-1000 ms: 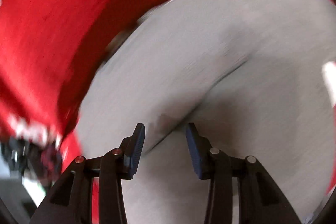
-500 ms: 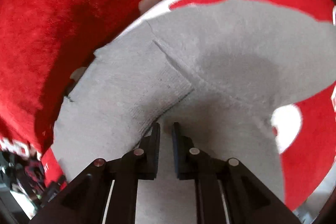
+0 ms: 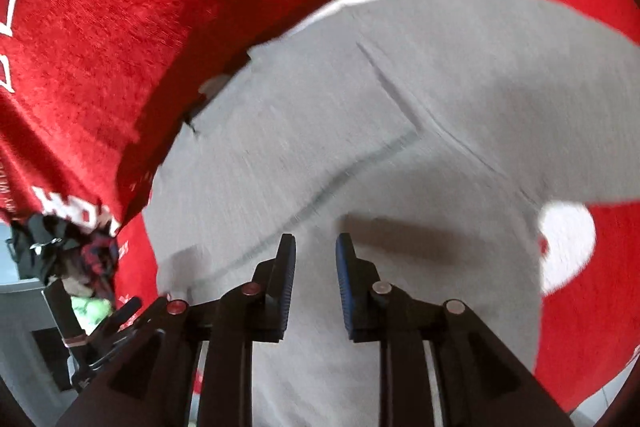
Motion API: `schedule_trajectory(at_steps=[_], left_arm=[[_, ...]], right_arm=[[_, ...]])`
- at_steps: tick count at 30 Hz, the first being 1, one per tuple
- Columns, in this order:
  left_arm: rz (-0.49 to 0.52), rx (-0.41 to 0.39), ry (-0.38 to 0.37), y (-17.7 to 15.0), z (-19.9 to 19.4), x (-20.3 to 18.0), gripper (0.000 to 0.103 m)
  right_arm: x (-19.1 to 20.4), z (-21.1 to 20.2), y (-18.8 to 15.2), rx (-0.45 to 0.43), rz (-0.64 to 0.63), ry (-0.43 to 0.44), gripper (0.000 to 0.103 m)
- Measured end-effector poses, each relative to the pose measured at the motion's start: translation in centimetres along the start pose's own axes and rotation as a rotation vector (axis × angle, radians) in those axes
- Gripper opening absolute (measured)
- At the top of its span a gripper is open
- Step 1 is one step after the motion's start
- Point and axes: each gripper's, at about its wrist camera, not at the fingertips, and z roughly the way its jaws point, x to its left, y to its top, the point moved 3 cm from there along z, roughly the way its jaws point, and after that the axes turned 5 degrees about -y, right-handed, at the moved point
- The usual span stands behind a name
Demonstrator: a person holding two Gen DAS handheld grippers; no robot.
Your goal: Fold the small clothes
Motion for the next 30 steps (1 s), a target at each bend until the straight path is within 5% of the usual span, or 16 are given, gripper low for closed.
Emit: schedule_trajectory(at_steps=[5, 14, 30], left_arm=[[0.039, 0.024, -0.042, -0.7, 0.0, -7.1, 0.099], [0.142, 0.018, -0.086, -1.1, -1.5, -14.7, 0.099], [0.227, 0.016, -0.05, -5.7, -2.7, -16.6, 0.099]], right_arm=[[-5.5, -2.8, -0.8, 0.008, 0.064, 0.028, 0.036], [-13.6, -6.6, -2.8, -0.065, 0.229, 0.031, 0.037], [-20.1, -10.8, -9.8, -0.258, 0.553, 0.206, 0.042]])
